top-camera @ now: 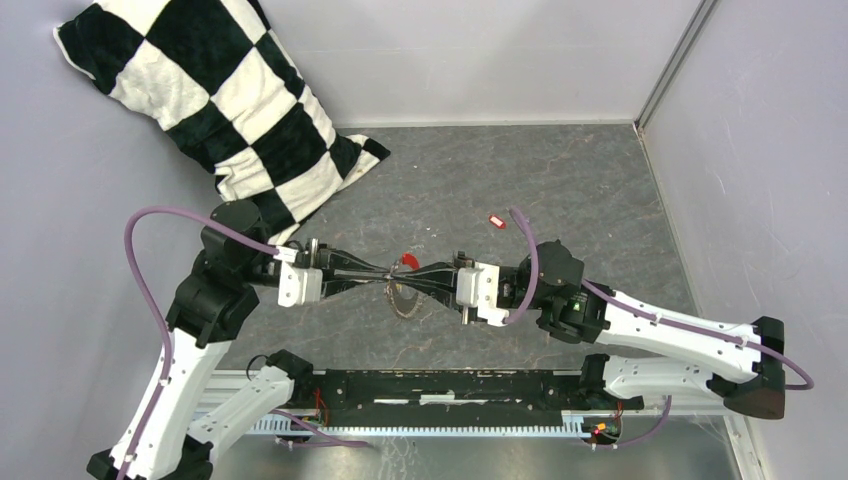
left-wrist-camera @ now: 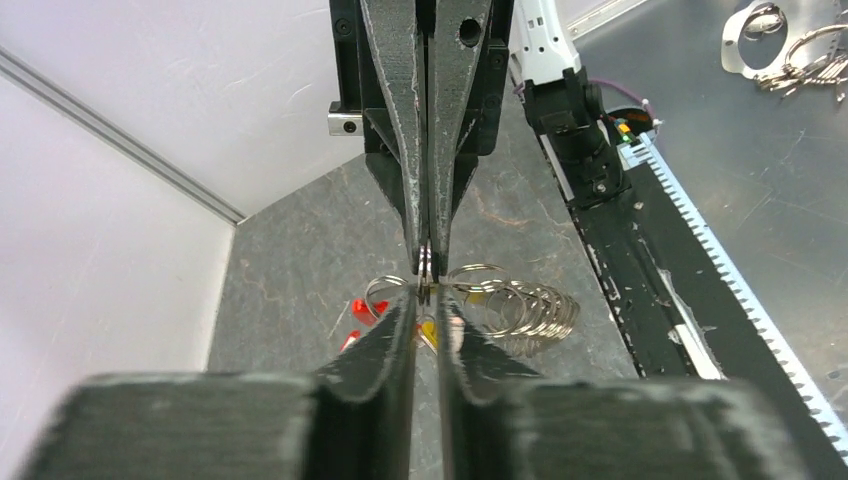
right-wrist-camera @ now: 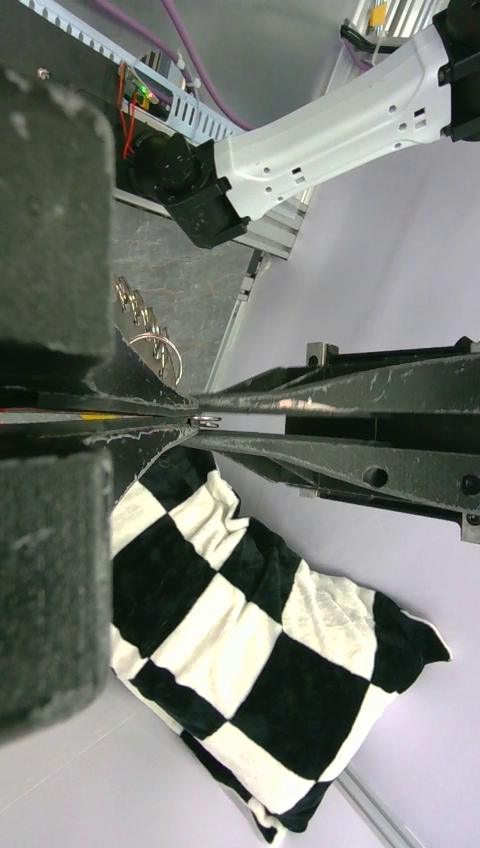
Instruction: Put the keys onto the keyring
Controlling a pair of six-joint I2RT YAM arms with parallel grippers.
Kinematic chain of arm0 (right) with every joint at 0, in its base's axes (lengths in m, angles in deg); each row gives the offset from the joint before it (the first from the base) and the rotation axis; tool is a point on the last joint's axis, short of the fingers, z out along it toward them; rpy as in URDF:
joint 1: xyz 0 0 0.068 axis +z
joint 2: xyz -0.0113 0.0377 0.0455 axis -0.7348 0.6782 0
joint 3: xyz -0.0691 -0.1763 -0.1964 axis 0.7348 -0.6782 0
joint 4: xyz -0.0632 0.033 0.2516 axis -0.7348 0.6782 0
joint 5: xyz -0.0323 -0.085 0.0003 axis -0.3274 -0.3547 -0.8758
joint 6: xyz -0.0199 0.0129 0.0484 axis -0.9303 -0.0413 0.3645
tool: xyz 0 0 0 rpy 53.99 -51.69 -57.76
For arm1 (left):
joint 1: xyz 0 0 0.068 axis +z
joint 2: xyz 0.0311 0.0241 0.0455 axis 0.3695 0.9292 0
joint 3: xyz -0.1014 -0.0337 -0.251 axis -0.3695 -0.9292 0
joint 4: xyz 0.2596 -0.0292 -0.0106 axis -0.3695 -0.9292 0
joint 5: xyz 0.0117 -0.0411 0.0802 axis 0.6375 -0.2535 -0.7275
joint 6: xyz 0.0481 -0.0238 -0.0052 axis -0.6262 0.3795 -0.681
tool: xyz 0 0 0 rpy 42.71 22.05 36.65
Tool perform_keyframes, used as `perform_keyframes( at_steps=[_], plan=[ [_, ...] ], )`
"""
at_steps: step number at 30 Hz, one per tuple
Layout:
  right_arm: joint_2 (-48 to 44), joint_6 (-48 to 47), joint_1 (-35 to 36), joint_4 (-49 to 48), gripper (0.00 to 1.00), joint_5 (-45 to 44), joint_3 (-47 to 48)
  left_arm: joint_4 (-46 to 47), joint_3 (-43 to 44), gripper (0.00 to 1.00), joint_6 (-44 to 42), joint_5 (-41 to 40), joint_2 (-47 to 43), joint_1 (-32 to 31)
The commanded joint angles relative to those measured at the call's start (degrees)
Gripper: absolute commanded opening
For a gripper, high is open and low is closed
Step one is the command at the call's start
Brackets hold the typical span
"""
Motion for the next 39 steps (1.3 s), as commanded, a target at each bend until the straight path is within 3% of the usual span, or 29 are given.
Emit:
perform_keyframes(
  at_steps=[1,15,24,35,39],
  plan=[
    [-2.1,0.0,0.2,-2.6,0.01,-0.8,-0.9,0.8,-1.4,0.25,-6.6,-0.6,-1.9,-0.1],
    [-2.0,-1.7,0.6,-1.8,0.01,1.1,-0.4,0.7,-0.7,0.32,-3.4,-0.7,-0.9,-0.2],
    [-1.0,-2.5,1.3,-1.7,0.01,1.0,0.3,0.8,-0.3,0.09,-2.3,0.8,-0.2,-0.2],
    [-0.6,-3.1,1.8,-1.6,0.01,0.2,0.5,0.8,-0.6,0.12,-2.3,1.5,-0.8,-0.2],
    [-0.5,-3.1,1.9,-1.6,0.01,0.1,0.6,0.7,-0.6,0.02,-3.0,1.9,-0.7,-0.1]
  ],
)
